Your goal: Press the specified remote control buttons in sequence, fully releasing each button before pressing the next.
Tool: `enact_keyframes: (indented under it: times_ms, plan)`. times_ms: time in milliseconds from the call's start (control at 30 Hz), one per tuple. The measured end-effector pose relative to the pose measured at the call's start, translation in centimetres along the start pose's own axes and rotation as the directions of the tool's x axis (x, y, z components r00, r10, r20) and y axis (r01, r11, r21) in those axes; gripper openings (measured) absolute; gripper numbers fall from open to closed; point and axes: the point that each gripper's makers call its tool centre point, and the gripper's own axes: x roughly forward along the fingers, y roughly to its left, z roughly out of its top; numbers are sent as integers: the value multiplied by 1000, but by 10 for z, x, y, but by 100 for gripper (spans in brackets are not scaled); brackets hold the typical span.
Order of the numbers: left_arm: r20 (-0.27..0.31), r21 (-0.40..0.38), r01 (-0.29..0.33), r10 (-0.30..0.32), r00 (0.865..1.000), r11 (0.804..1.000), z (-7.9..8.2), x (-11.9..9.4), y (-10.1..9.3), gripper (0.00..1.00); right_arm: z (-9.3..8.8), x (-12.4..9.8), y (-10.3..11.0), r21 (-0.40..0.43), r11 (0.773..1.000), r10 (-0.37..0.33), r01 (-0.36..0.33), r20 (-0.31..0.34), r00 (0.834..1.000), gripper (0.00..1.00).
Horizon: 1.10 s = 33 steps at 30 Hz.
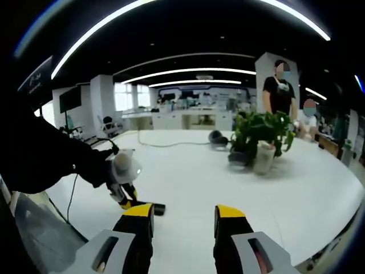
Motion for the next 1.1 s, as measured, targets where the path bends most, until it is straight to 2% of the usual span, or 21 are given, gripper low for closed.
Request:
enact_keyframes:
  times_ms: [467, 700, 900, 933, 1000, 1100]
  plan:
    - [8, 9, 2, -3, 1000, 1000, -3, -1, -27, 24, 2, -1, 3, 23, 999, 21, -22, 13, 1000, 36]
    - [39, -9, 2, -1, 999, 1000, -6, -3, -41, 24, 7, -3, 4, 39, 999, 33, -35, 39, 999, 35]
    - [63, -22, 1, 0, 998, 1000, -7, -4, -57, 24, 15, -2, 14, 61, 992, 103, -106, 51, 993, 27]
    - [64, -21, 1, 0, 998, 1000, -7, -4, -60, 24, 18, -1, 18, 69, 988, 133, -136, 45, 990, 24]
    - [72, -20, 0, 1, 997, 1000, -7, -4, -67, 24, 27, 4, 18, 74, 986, 149, -152, 53, 987, 18]
    - [94, -29, 1, 2, 996, 1000, -7, -5, -76, 24, 43, 16, 22, 101, 977, 183, -187, 50, 982, 4]
